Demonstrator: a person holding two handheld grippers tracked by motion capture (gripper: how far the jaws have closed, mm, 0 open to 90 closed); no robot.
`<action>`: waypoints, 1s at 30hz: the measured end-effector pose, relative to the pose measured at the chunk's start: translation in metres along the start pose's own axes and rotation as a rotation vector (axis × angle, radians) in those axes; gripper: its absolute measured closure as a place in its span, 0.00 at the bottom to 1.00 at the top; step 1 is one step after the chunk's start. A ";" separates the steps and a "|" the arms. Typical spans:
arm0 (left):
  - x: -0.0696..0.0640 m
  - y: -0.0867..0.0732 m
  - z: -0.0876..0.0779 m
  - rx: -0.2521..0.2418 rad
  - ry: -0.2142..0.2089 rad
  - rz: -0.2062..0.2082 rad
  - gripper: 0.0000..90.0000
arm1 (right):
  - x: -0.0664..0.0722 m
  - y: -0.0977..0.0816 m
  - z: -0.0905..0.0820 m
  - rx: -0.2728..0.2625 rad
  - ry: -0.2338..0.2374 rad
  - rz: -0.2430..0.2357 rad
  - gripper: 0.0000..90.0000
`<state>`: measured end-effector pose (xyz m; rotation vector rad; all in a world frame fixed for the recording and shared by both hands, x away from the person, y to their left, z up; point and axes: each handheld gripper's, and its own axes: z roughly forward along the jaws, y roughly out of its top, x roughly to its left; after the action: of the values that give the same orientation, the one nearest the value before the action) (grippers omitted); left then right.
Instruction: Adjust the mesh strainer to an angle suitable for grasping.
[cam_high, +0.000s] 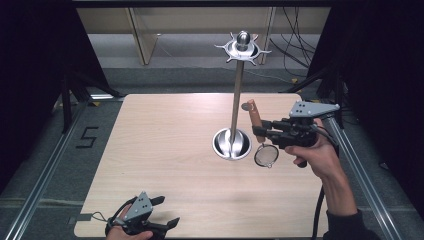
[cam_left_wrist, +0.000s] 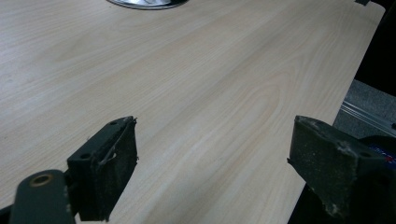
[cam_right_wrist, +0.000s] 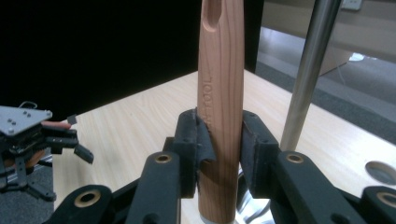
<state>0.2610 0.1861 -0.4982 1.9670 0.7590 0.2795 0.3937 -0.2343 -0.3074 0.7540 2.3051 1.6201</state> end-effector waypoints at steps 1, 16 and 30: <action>0.001 0.000 0.000 0.007 0.004 0.008 0.16 | -0.002 0.003 -0.001 -0.009 -0.014 -0.017 0.79; 0.002 0.000 0.000 0.009 0.003 0.014 0.16 | -0.010 0.048 -0.010 -0.068 -0.048 -0.041 0.79; 0.000 0.000 0.000 0.013 0.003 -0.012 0.16 | -0.022 0.070 -0.006 -0.103 -0.093 -0.030 0.79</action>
<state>0.2603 0.1864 -0.4984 1.9742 0.7755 0.2709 0.4292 -0.2326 -0.2424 0.7511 2.1409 1.6408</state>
